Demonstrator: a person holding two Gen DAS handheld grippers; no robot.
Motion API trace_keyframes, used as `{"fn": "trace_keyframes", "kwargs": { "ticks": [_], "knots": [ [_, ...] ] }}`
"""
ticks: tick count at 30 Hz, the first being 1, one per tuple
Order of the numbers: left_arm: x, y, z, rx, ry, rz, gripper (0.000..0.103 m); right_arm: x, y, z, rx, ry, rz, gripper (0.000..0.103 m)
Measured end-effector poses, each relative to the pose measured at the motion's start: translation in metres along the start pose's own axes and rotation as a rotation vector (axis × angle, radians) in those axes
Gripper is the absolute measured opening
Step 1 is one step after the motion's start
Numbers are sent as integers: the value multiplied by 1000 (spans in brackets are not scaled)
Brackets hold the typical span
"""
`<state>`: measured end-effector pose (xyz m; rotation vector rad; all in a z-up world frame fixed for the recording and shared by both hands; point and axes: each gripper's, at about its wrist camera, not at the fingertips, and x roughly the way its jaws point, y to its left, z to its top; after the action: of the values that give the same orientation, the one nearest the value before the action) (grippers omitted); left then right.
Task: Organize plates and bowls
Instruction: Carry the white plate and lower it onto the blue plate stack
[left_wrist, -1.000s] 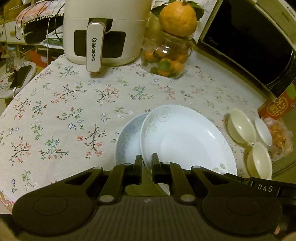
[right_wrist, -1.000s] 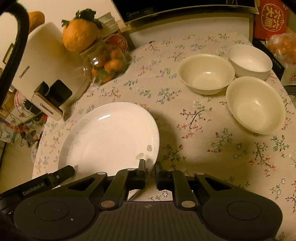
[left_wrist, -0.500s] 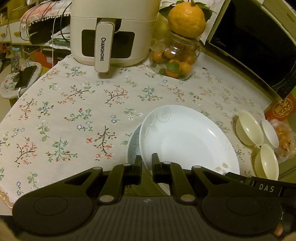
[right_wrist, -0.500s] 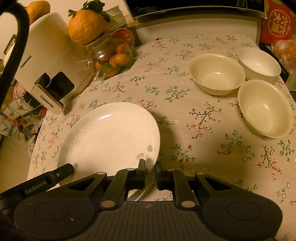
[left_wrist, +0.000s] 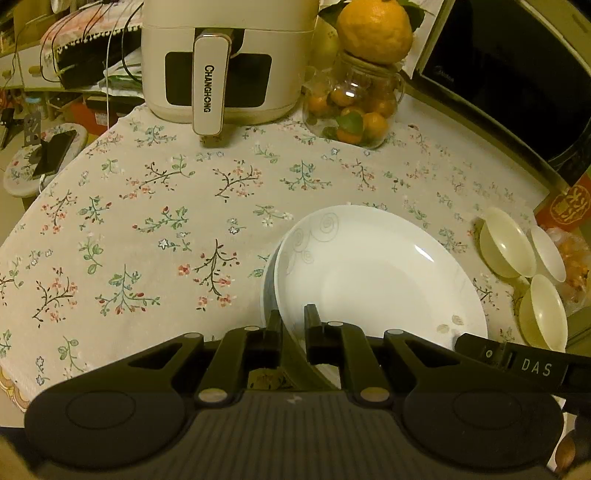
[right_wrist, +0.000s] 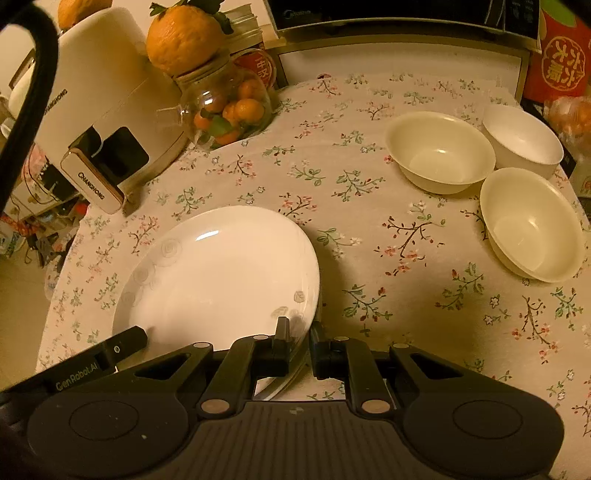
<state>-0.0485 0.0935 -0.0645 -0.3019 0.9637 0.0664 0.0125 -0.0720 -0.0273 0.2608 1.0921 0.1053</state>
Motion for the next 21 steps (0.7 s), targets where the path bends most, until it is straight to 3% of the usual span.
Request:
{"fn": "trace_keyframes", "kwargs": {
  "ticks": [21],
  "knots": [
    [-2,-7,-7,99,-70,65,11,2,19,-9,-63,-28,-86,15]
  ]
}}
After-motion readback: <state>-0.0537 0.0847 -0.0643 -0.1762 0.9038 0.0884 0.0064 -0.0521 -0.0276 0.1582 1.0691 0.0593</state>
